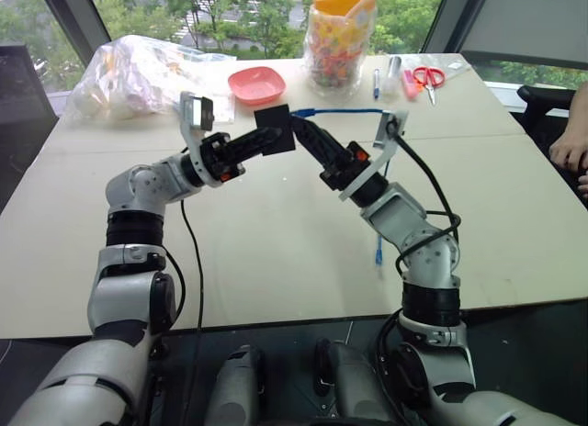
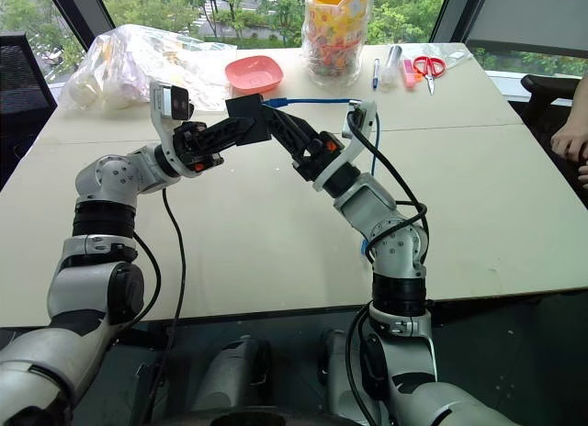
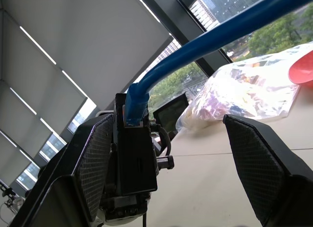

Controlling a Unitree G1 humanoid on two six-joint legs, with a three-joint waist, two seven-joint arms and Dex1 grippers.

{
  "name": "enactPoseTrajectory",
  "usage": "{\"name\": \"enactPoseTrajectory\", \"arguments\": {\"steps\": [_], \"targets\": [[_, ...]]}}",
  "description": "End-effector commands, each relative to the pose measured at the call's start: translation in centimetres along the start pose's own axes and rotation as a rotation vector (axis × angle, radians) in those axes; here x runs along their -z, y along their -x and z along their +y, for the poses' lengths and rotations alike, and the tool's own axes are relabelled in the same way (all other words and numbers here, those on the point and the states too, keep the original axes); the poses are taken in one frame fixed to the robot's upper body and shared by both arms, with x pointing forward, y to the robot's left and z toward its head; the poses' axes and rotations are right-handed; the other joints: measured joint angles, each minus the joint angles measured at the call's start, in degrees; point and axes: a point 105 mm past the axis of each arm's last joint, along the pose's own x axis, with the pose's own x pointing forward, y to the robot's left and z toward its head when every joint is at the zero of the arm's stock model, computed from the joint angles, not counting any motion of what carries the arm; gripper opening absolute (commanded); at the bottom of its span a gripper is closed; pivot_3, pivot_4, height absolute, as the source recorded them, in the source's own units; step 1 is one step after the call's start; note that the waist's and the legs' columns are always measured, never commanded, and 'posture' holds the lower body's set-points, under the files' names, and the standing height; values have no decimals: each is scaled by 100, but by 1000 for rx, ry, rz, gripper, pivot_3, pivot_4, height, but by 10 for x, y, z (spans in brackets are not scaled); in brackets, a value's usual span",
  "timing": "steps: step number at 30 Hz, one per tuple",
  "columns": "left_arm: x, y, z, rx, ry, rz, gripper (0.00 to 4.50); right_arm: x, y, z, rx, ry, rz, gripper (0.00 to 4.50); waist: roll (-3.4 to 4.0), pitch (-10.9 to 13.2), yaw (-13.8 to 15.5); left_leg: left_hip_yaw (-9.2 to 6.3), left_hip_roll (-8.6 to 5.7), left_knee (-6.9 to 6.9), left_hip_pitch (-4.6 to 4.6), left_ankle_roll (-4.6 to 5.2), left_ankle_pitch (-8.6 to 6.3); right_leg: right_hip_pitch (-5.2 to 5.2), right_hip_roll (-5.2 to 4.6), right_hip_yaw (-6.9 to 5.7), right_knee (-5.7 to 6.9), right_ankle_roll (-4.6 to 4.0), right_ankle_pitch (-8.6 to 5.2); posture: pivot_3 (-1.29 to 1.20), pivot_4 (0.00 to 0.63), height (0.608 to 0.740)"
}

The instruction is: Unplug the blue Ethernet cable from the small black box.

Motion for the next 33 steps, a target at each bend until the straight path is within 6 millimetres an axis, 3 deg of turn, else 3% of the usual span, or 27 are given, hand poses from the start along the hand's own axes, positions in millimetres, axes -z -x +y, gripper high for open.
{"name": "enactPoseTrajectory", "arguments": {"steps": [1, 4, 8, 12, 20, 25, 28, 31, 33], "targets": [[-5, -4, -10, 45, -25, -6, 493, -9, -5, 12, -57, 2, -42, 3697, 0, 0, 0, 0, 0, 0, 0, 0, 0, 0, 0, 0, 0, 0, 0, 0, 150, 740], [-4, -4, -10, 43, -23, -3, 493, -10, -6, 11, -55, -4, -50, 3697, 0, 0, 0, 0, 0, 0, 0, 0, 0, 0, 0, 0, 0, 0, 0, 0, 150, 740], [-4, -4, -9, 37, -24, -4, 493, -11, -7, 11, -57, -8, -61, 2080, 0, 0, -1, -1, 0, 0, -1, 0, 0, -1, 0, 0, -1, 0, 0, 0, 150, 740], [-5, -3, -9, 32, -26, -7, 493, -11, -7, 12, -65, -9, -64, 116, 1, 1, -1, -1, 0, -1, -2, 0, 0, -1, 0, -1, -1, 0, 0, 0, 150, 740], [-11, 1, -5, -3, -50, -29, 493, -7, -5, 7, -40, -16, -49, 45, 1, 1, 0, -3, 0, -1, -4, 0, 0, -2, 0, -2, -3, 0, -1, 0, 150, 740], [-29, 26, -5, -83, -100, -77, 493, -46, 22, -47, 200, 79, -146, 45, -2, 2, 2, -3, 0, -1, -6, 0, 0, -3, -1, -3, -4, 0, -1, 0, 150, 740], [-32, 39, -2, -155, -142, -63, 493, -67, 36, -67, 279, 130, -167, 45, 3, 4, 9, -4, -4, -1, -14, -1, -1, -8, -5, -6, -10, -3, -3, 0, 150, 740], [-32, 40, 12, -276, -232, -37, 493, -75, 38, -73, 307, 172, -147, 45, 3, 4, 5, -4, -4, -7, -30, 3, -3, -22, -4, -6, -9, 0, -3, 0, 150, 740], [-24, 33, 32, -408, -389, 45, 493, -75, 42, -94, 412, 233, -74, 45, 3, 4, 7, -2, -4, -9, -32, 3, -2, -25, -3, -5, -6, 8, 1, 0, 150, 740]]}}
